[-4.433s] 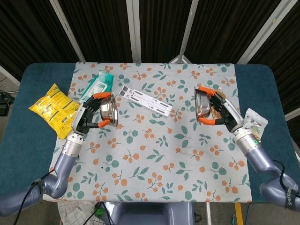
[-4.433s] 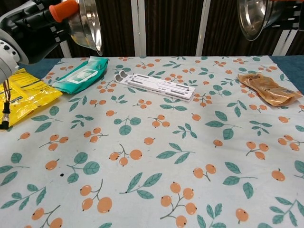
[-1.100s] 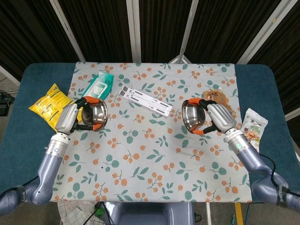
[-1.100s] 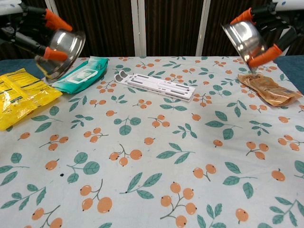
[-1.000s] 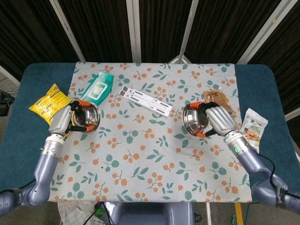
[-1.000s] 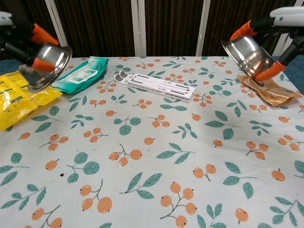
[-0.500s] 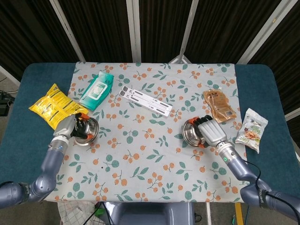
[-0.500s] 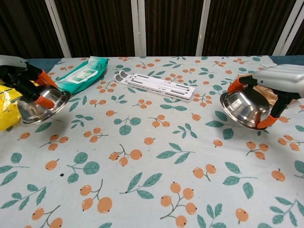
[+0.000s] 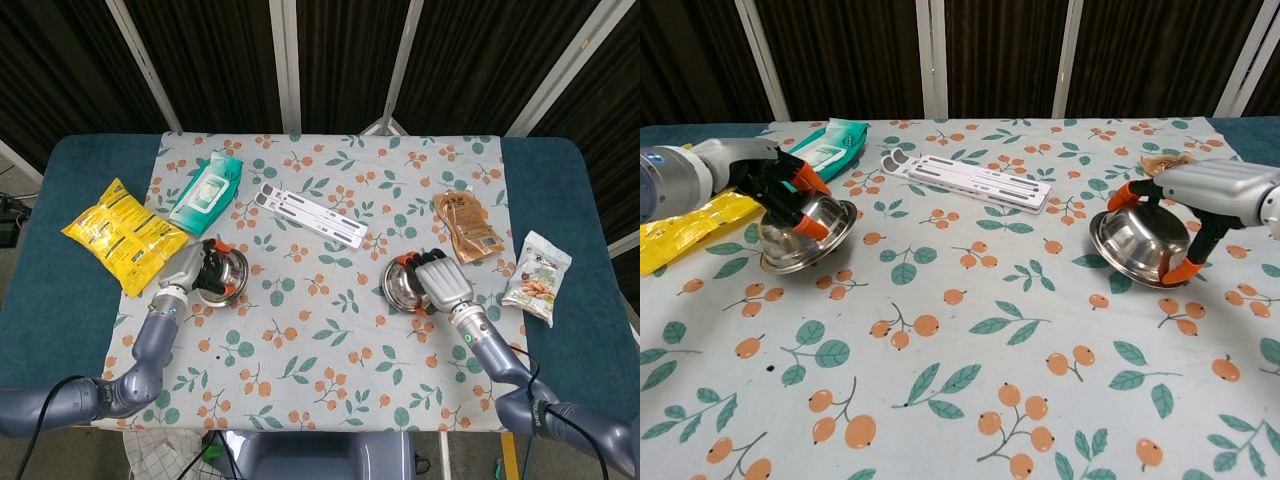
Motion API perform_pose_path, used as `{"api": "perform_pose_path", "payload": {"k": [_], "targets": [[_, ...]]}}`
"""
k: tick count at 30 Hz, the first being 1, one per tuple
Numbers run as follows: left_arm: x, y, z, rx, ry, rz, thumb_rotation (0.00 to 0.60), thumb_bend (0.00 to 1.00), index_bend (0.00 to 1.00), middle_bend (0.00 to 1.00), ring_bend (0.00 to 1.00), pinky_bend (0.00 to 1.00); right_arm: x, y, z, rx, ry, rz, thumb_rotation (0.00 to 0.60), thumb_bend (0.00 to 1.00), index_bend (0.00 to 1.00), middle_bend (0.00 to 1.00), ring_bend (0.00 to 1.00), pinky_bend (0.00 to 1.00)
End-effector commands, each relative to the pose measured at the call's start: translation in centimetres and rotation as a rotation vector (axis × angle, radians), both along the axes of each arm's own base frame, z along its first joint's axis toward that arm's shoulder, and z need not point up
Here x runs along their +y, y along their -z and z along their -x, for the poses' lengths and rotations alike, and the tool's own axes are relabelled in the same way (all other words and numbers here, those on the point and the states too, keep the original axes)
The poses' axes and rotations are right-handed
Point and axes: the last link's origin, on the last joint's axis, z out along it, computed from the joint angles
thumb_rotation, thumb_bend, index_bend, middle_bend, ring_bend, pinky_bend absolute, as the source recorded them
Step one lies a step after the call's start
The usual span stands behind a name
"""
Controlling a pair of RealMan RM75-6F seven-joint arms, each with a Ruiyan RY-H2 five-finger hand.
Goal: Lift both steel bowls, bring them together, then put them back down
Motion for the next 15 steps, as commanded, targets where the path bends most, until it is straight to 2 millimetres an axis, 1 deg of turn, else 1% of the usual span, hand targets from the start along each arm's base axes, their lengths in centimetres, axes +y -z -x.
{"api": "perform_pose_path", "payload": {"k": [1, 3, 4, 6, 9, 12, 15], "targets": [[0.01, 0.23, -0.29, 0.002, 0.005, 0.001, 0.6, 0.01, 0.41, 0.21, 0.19, 0.37, -0.11, -0.03, 0.06, 0.007, -0.005, 0.01, 0.6, 0.14, 0.44, 0.3, 0.36, 0.18], [-0.07, 0.4, -0.43, 0.005, 0.009, 0.008, 0.6, 0.0, 0.37, 0.16, 0.15, 0.32, -0.18, -0.05, 0.08, 0.007, -0.001, 0.014, 0.6, 0.14, 0.44, 0.3, 0.31, 0.14], [-0.14, 0.5, -0.48, 0.011, 0.012, 0.015, 0.6, 0.0, 0.35, 0.14, 0.13, 0.3, -0.2, -0.04, 0.1, 0.004, 0.006, 0.014, 0.6, 0.14, 0.42, 0.28, 0.28, 0.11], [-0.33, 0.65, -0.52, 0.022, 0.017, 0.035, 0.6, 0.0, 0.29, 0.09, 0.06, 0.23, -0.16, 0.01, 0.19, 0.003, 0.024, 0.002, 0.6, 0.14, 0.36, 0.22, 0.2, 0.07], [-0.63, 0.71, -0.65, 0.025, 0.016, 0.069, 0.6, 0.0, 0.24, 0.03, 0.0, 0.16, -0.08, -0.1, 0.26, 0.016, 0.055, -0.022, 0.6, 0.14, 0.3, 0.14, 0.14, 0.04], [-0.8, 0.64, -0.9, 0.035, 0.028, 0.091, 0.6, 0.0, 0.21, 0.0, 0.0, 0.13, 0.04, -0.27, -0.05, 0.009, 0.067, -0.015, 0.6, 0.14, 0.26, 0.1, 0.11, 0.03], [-0.96, 0.62, -1.24, 0.036, 0.041, 0.102, 0.6, 0.0, 0.19, 0.0, 0.0, 0.12, 0.23, -0.33, -0.22, 0.006, 0.085, -0.021, 0.6, 0.14, 0.24, 0.07, 0.09, 0.01]]}}
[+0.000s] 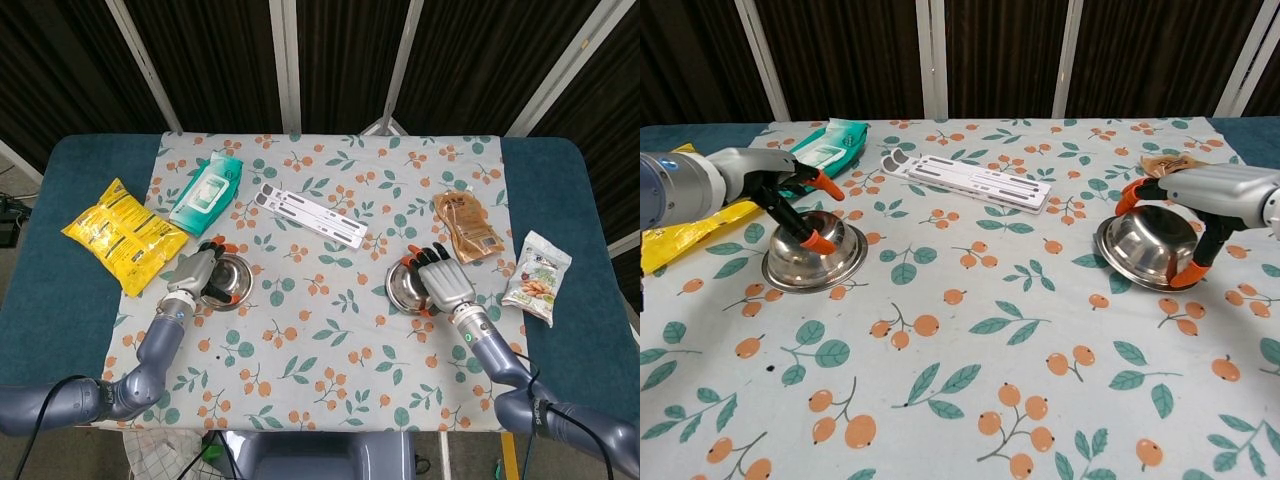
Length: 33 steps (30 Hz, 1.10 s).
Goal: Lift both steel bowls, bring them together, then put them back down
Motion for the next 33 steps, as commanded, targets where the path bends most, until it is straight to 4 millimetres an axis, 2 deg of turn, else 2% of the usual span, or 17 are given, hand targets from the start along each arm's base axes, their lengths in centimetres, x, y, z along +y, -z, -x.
{"api": "perform_pose_path", "payload": {"k": [1, 7, 15, 24, 28, 33], "targets": [[-0.1, 0.0, -0.3, -0.002, 0.01, 0.004, 0.6, 0.0, 0.19, 0.0, 0.0, 0.12, 0.1, -0.2, -0.2, 0.001, 0.017, -0.006, 0.6, 0.14, 0.23, 0.07, 0.09, 0.01], [0.0, -0.4, -1.0, -0.042, 0.034, -0.033, 0.6, 0.0, 0.19, 0.0, 0.0, 0.1, 0.1, -0.9, -0.7, -0.019, 0.032, 0.016, 0.6, 0.13, 0.2, 0.03, 0.07, 0.01], [0.0, -1.4, -1.0, -0.1, 0.039, -0.057, 0.6, 0.0, 0.19, 0.0, 0.0, 0.09, 0.7, -1.3, -1.4, -0.05, 0.045, -0.006, 0.6, 0.11, 0.14, 0.0, 0.06, 0.0], [-0.1, -2.3, -1.0, -0.129, 0.04, -0.064, 0.6, 0.0, 0.18, 0.0, 0.0, 0.08, 0.9, -1.4, -1.8, -0.069, 0.055, -0.016, 0.6, 0.1, 0.12, 0.0, 0.06, 0.0], [-0.1, -4.1, -0.6, -0.13, 0.065, -0.108, 0.6, 0.0, 0.18, 0.0, 0.0, 0.08, -0.1, -3.3, -1.5, -0.086, 0.055, 0.093, 0.6, 0.1, 0.12, 0.0, 0.06, 0.0], [-1.0, -7.8, 1.4, 0.0, 0.143, -0.205, 0.6, 0.0, 0.18, 0.0, 0.0, 0.08, -1.5, -7.3, 0.5, -0.156, 0.096, 0.263, 0.6, 0.1, 0.12, 0.0, 0.06, 0.0]]}}
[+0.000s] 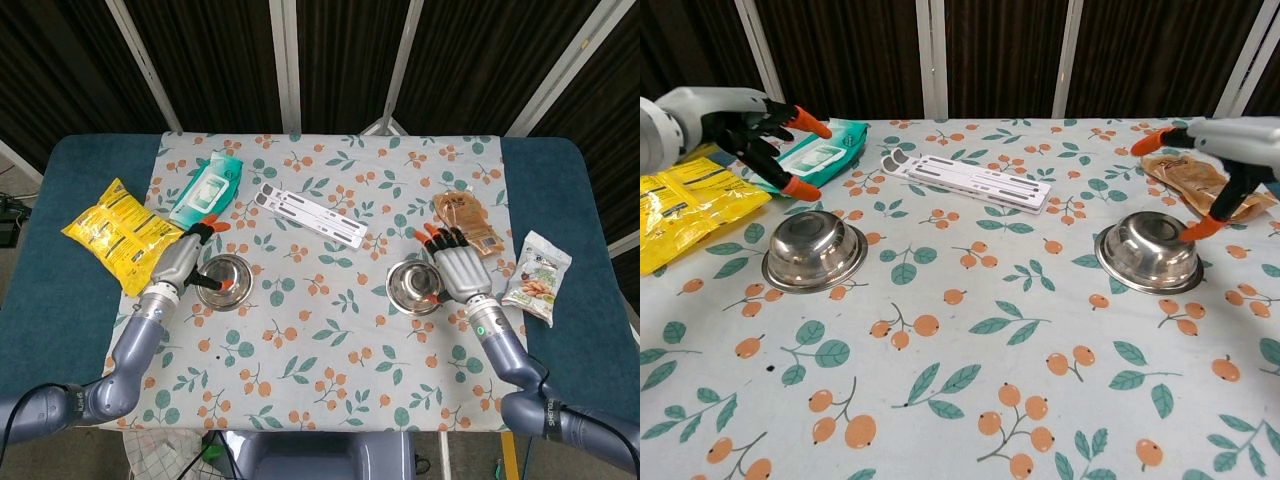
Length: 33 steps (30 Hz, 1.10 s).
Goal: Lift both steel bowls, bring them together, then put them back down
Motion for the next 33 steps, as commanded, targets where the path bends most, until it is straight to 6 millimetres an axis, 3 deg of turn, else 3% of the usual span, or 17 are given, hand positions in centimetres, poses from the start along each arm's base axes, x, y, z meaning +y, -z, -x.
{"api": "perform_pose_path", "payload": {"k": [1, 5, 8, 13, 20, 26, 33], "targets": [[-1.4, -3.8, 2.2, 0.144, 0.054, -0.108, 0.6, 0.0, 0.18, 0.0, 0.0, 0.08, -1.0, -4.1, 2.2, -0.071, 0.049, 0.147, 0.6, 0.1, 0.12, 0.0, 0.06, 0.0], [-3.8, -6.8, 4.1, 0.265, 0.097, -0.193, 0.6, 0.0, 0.18, 0.0, 0.0, 0.08, -0.3, -7.5, 4.4, -0.119, 0.068, 0.226, 0.6, 0.1, 0.12, 0.0, 0.06, 0.0], [-7.1, -8.8, 6.1, 0.339, 0.11, -0.254, 0.6, 0.0, 0.18, 0.0, 0.0, 0.08, 1.6, -9.4, 6.2, -0.149, 0.069, 0.245, 0.6, 0.1, 0.12, 0.0, 0.06, 0.0], [-12.7, -10.7, 9.7, 0.368, 0.072, -0.331, 0.6, 0.0, 0.18, 0.0, 0.0, 0.08, 6.2, -10.5, 8.3, -0.154, 0.045, 0.221, 0.6, 0.1, 0.12, 0.0, 0.07, 0.0], [-19.0, -11.9, 13.5, 0.32, 0.014, -0.415, 0.6, 0.0, 0.18, 0.0, 0.0, 0.08, 13.4, -10.2, 9.5, -0.178, 0.0, 0.178, 0.6, 0.1, 0.14, 0.0, 0.07, 0.0], [-22.5, -12.8, 14.6, 0.319, 0.011, -0.458, 0.6, 0.0, 0.18, 0.0, 0.0, 0.08, 17.4, -11.2, 9.5, -0.1, -0.047, 0.192, 0.6, 0.1, 0.14, 0.0, 0.07, 0.0], [-23.8, -13.1, 14.5, 0.281, 0.044, -0.462, 0.6, 0.0, 0.18, 0.0, 0.0, 0.08, 19.1, -12.0, 9.4, -0.05, -0.034, 0.216, 0.6, 0.1, 0.14, 0.0, 0.07, 0.0]]}}
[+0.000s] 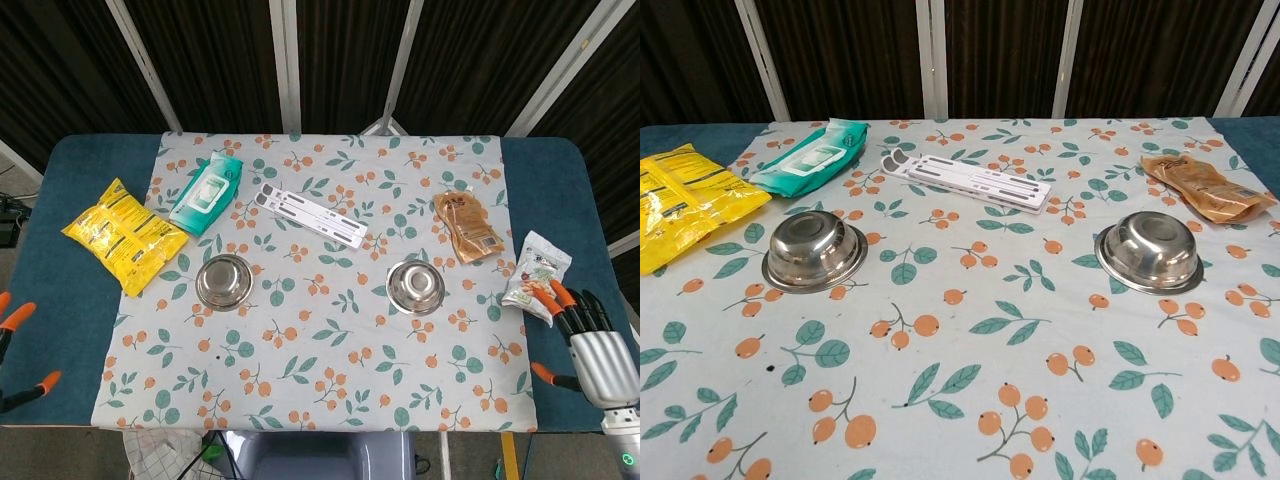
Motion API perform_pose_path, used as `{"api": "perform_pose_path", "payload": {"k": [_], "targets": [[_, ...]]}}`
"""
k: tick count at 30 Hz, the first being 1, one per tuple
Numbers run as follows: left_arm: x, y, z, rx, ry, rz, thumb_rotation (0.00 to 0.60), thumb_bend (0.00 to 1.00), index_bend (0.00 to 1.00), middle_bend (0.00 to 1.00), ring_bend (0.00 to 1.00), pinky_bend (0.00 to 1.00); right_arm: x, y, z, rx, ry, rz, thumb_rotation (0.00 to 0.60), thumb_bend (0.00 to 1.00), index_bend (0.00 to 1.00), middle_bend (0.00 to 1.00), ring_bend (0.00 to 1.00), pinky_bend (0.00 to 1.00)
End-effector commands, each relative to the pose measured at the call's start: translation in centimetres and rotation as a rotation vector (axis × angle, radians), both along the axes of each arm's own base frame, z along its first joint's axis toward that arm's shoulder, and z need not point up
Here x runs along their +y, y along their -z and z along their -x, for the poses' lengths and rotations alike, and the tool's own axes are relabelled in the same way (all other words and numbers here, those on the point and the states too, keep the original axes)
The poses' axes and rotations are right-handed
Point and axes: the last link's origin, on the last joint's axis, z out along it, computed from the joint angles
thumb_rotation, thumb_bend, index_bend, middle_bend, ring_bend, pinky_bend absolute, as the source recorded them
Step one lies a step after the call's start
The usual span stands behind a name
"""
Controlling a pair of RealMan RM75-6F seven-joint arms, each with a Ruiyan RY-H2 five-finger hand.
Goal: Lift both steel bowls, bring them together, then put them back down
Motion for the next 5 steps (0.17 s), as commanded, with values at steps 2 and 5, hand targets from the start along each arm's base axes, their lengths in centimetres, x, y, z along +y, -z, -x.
{"api": "perform_pose_path", "payload": {"k": [2, 5], "targets": [[-0.29, -0.27, -0.18, 0.0, 0.035, -0.016, 0.6, 0.0, 0.18, 0.0, 0.0, 0.08, 0.55, -0.36, -0.17, 0.016, 0.011, 0.019, 0.6, 0.1, 0.14, 0.0, 0.07, 0.0], [-0.32, -0.35, -0.21, 0.004, 0.043, -0.027, 0.6, 0.0, 0.18, 0.0, 0.0, 0.08, 0.6, -0.09, -0.23, 0.024, 0.023, 0.024, 0.6, 0.1, 0.14, 0.0, 0.07, 0.0]]}}
